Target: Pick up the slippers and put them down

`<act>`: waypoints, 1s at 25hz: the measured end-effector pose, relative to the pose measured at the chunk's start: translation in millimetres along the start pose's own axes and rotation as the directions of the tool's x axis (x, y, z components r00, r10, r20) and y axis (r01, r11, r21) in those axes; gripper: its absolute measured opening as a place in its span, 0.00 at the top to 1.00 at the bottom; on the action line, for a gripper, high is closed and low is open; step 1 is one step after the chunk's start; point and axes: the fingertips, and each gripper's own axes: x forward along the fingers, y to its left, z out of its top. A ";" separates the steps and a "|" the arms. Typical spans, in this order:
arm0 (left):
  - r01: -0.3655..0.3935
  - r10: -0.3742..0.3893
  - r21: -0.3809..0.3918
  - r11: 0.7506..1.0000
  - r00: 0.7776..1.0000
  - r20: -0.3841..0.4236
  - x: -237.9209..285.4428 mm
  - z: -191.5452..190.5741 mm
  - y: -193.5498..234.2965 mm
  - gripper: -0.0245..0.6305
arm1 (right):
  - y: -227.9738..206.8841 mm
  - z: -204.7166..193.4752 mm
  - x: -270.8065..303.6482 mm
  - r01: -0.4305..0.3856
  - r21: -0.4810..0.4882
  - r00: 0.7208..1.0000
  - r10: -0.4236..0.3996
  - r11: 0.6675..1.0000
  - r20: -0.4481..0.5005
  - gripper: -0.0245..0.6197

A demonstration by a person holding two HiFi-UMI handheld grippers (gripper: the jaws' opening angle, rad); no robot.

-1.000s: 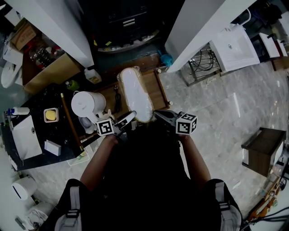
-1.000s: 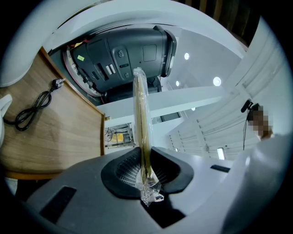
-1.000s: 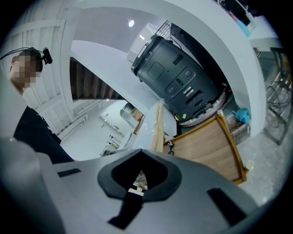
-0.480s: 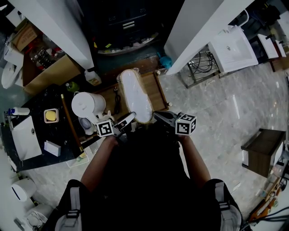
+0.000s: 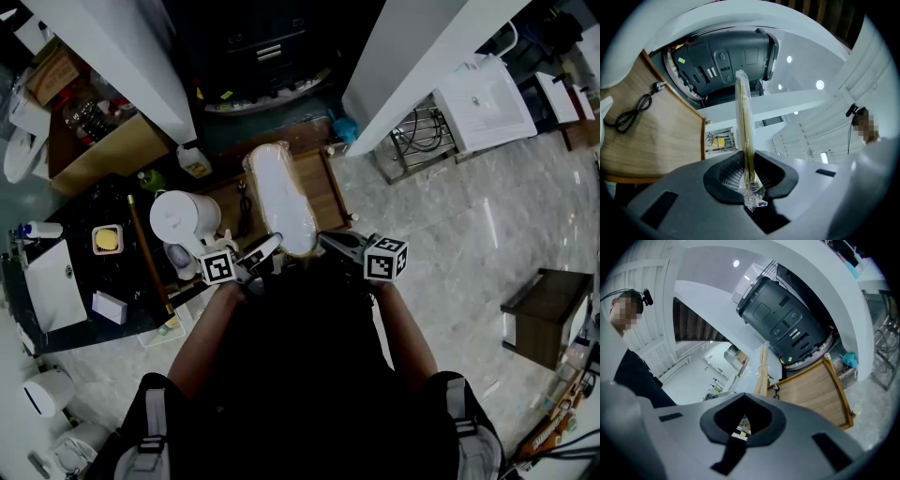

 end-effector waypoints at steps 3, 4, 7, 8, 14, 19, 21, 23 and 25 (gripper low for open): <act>-0.004 0.004 0.000 1.000 1.000 -0.001 -0.3 0.0 1.0 0.85 | 0.1 0.5 0.3 -0.001 -0.001 1.000 0.001 1.000 0.000 0.95; -0.005 0.005 0.002 1.000 1.000 -0.001 -0.3 0.0 1.2 0.85 | -0.1 0.3 0.0 0.000 -0.002 1.000 0.000 1.000 -0.001 0.95; 0.003 -0.003 0.006 1.000 1.000 -0.003 0.9 0.1 -0.3 0.85 | -0.5 -0.1 -0.7 0.001 -0.003 1.000 -0.001 1.000 -0.001 0.95; 0.006 -0.006 0.007 1.000 1.000 -0.003 1.1 0.2 -0.9 0.85 | -0.4 0.0 -0.7 0.001 -0.002 1.000 -0.001 1.000 -0.001 0.95; -0.002 0.002 -0.003 1.000 1.000 0.000 -0.4 0.0 0.6 0.85 | 1.2 0.5 -0.3 0.002 -0.003 1.000 -0.002 1.000 0.001 0.95; 0.006 -0.006 -0.003 1.000 1.000 -0.005 0.1 1.9 1.5 0.85 | 0.7 0.2 1.5 0.010 -0.002 1.000 -0.010 1.000 -0.004 0.95; 0.006 -0.006 -0.002 1.000 1.000 -0.008 0.6 2.2 2.8 0.85 | 0.6 0.0 1.1 0.013 0.000 1.000 -0.013 1.000 -0.002 0.95; 0.001 -0.001 -0.002 1.000 1.000 -0.011 1.6 2.5 4.1 0.85 | 0.6 0.8 0.2 0.015 -0.001 1.000 -0.015 1.000 0.002 0.95; -0.002 0.002 0.005 1.000 1.000 -0.015 3.0 3.4 4.5 0.85 | 0.8 1.8 -0.8 0.015 -0.003 1.000 -0.015 1.000 0.003 0.95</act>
